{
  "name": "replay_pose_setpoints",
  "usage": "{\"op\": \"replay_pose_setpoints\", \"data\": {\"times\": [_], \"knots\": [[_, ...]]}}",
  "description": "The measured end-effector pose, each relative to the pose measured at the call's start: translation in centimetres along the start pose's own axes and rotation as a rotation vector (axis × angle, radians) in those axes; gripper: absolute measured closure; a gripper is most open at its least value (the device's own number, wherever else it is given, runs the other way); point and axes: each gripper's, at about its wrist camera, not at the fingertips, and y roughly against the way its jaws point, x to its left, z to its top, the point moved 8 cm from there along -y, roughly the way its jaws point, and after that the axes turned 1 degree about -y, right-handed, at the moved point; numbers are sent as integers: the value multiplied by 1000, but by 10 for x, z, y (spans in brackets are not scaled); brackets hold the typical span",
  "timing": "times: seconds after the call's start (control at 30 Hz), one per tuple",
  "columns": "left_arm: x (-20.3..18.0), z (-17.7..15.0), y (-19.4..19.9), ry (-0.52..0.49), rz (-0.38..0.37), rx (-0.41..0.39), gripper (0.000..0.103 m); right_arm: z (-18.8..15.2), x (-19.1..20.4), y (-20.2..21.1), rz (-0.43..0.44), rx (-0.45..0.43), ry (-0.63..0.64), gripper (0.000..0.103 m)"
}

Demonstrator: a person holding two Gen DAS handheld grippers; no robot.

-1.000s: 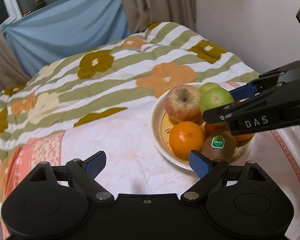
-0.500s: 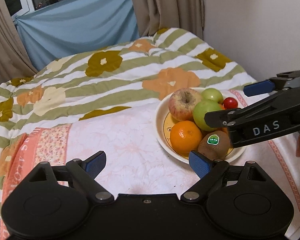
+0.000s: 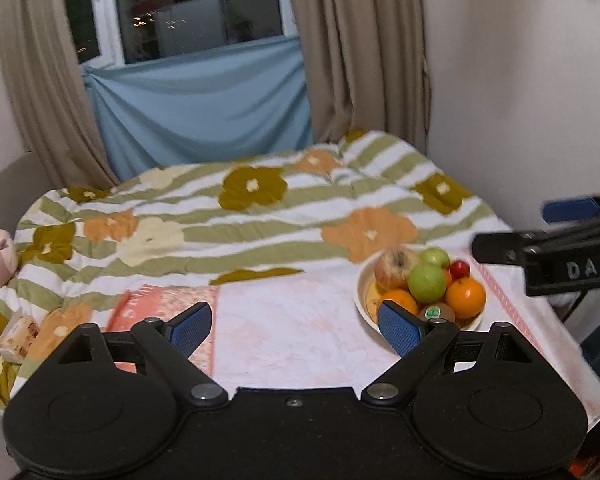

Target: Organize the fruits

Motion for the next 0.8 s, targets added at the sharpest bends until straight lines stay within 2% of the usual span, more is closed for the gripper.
{"op": "replay_pose_setpoints", "data": {"times": [0.1, 0.17, 0.4, 0.6, 0.8], "knots": [[10, 1, 25, 32, 9, -48, 1, 0, 7, 28, -47, -19, -18, 0], [15, 1, 38, 35, 25, -76, 0, -3, 11, 44, -74, -24, -25, 0], [30, -10, 62, 85, 27, -79, 0, -16, 22, 85, -165, -39, -25, 0], [32, -21, 73, 91, 28, -72, 0, -35, 25, 95, -203, -4, -26, 0], [29, -22, 80, 81, 25, -85, 0, -43, 23, 101, -213, -5, -47, 0]]}}
